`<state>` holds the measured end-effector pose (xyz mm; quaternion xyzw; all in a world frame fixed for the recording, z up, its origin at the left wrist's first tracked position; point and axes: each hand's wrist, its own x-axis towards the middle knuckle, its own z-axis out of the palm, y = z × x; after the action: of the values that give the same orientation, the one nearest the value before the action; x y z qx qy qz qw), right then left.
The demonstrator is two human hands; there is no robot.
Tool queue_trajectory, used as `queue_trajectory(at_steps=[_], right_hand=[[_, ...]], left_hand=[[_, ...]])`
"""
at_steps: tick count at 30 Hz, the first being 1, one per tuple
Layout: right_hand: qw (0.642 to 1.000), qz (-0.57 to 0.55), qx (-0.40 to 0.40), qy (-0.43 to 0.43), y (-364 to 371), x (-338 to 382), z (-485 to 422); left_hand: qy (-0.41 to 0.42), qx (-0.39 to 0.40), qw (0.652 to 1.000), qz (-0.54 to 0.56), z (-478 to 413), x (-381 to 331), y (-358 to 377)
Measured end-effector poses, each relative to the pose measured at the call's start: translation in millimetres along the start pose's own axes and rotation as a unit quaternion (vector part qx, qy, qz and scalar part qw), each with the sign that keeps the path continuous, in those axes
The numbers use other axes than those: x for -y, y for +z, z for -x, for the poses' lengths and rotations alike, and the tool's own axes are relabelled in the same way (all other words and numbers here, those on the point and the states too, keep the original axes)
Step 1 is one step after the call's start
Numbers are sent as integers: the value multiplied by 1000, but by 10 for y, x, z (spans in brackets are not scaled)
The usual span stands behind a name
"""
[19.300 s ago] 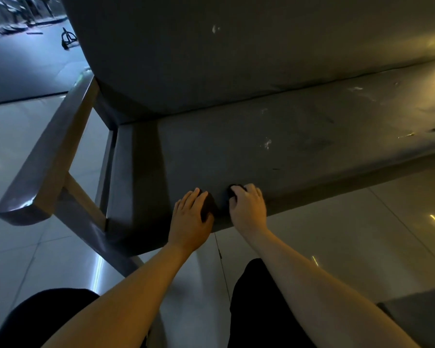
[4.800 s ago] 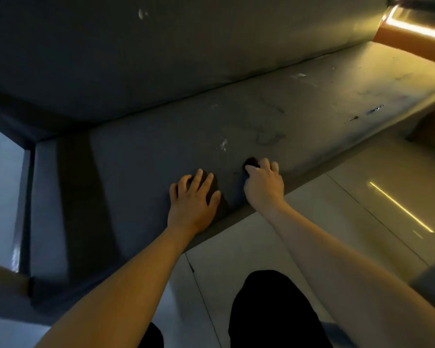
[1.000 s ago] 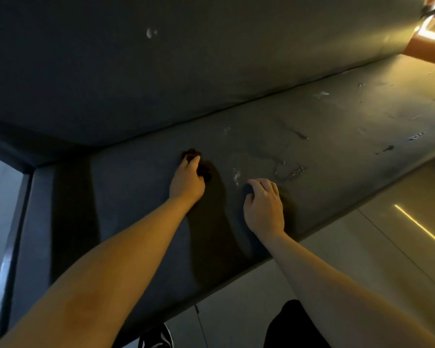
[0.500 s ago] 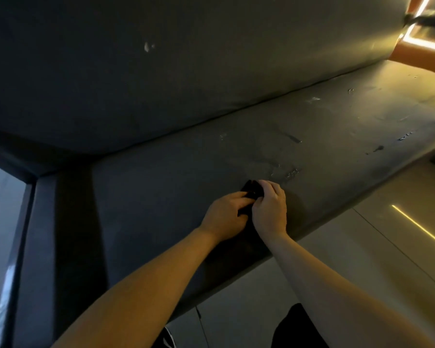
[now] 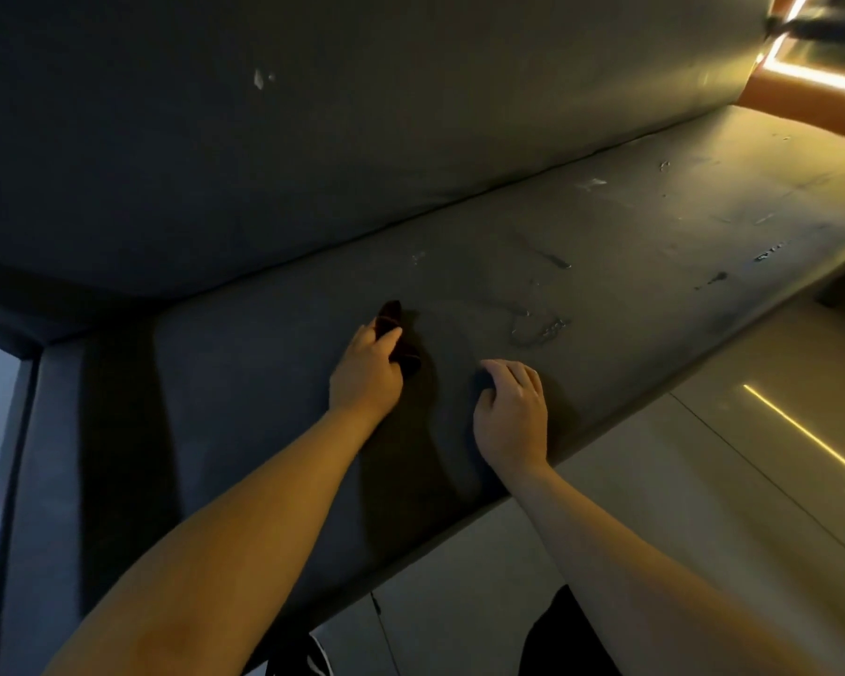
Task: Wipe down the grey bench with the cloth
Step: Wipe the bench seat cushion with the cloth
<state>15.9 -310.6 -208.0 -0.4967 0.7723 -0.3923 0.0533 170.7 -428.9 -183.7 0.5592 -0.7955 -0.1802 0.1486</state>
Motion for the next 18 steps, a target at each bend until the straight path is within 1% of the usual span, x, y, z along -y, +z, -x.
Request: queue_trajectory(at_steps=[3,6,8,11,12,14,16,18], right_hand=[[1000,-28,-10,7,-8,0,-27],[996,-78,-5,32,-48,23,-22],[990,-132,-1,52,-101,44,-18],[971,-220,-9,91,-199,78,-36],[967,-234,-4,105,-222,89,-51],[968,-222,19,113,-254,106,-57],[972,-200,47,110,-265,132,-29],[976,-176,65,107,-267,170,26]], left_hand=[[16,15,998,54,114,-133,28],[45,60,996,48,348,-315,55],[82,77,993,42,522,-437,108],[127,62,988,54,758,-588,189],[135,56,987,70,821,-632,198],[121,56,983,127,958,-705,190],[101,89,967,214,1082,-718,161],[107,125,944,285,1179,-674,95]])
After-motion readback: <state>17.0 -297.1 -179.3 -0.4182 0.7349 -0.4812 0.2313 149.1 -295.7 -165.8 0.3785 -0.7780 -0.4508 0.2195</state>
